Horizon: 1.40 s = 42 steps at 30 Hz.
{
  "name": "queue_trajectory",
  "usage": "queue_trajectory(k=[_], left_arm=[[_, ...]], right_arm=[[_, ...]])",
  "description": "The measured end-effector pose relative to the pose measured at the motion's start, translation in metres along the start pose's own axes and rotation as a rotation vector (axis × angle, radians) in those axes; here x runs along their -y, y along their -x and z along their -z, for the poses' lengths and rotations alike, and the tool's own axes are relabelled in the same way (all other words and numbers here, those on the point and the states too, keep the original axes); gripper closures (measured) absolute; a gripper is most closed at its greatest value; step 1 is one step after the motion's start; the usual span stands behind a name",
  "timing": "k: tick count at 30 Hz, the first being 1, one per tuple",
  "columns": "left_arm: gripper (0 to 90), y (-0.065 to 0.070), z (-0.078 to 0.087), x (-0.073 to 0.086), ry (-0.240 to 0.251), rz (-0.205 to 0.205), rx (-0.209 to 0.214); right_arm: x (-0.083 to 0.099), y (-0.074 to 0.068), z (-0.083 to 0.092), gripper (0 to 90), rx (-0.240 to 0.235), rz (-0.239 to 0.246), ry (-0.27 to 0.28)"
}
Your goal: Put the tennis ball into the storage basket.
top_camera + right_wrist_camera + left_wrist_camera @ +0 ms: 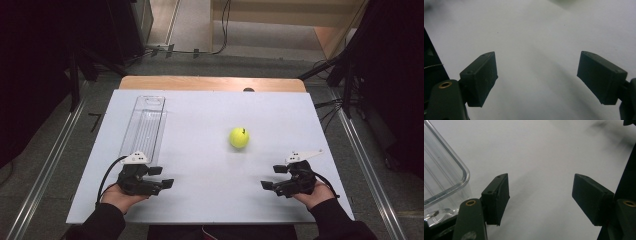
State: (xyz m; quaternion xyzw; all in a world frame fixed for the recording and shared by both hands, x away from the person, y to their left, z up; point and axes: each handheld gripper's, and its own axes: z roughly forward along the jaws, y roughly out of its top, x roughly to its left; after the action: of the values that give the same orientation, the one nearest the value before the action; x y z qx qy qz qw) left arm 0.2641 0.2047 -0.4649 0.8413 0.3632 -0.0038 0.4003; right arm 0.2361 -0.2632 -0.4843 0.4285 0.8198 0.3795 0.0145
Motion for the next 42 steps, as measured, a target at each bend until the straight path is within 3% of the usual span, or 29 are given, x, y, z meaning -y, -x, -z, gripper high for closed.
queue_trajectory(k=[10, 15, 42], left_arm=[[27.7, 0.0049, -0.0006, -0.0022, -0.002, -0.004, 0.019], [27.6, 0.0046, -0.0012, -0.0026, 0.004, 0.015, 0.038], [25.2, 0.0063, -0.003, -0.0046, -0.013, 0.027, 0.064]], right_arm=[[0.0006, -0.0017, -0.0012, 14.6, -0.011, 0.003, -0.007], [0.0008, -0.0012, -0.0012, 14.6, -0.009, -0.001, -0.012], [0.001, -0.0037, -0.0039, 14.6, -0.02, -0.014, -0.023]])
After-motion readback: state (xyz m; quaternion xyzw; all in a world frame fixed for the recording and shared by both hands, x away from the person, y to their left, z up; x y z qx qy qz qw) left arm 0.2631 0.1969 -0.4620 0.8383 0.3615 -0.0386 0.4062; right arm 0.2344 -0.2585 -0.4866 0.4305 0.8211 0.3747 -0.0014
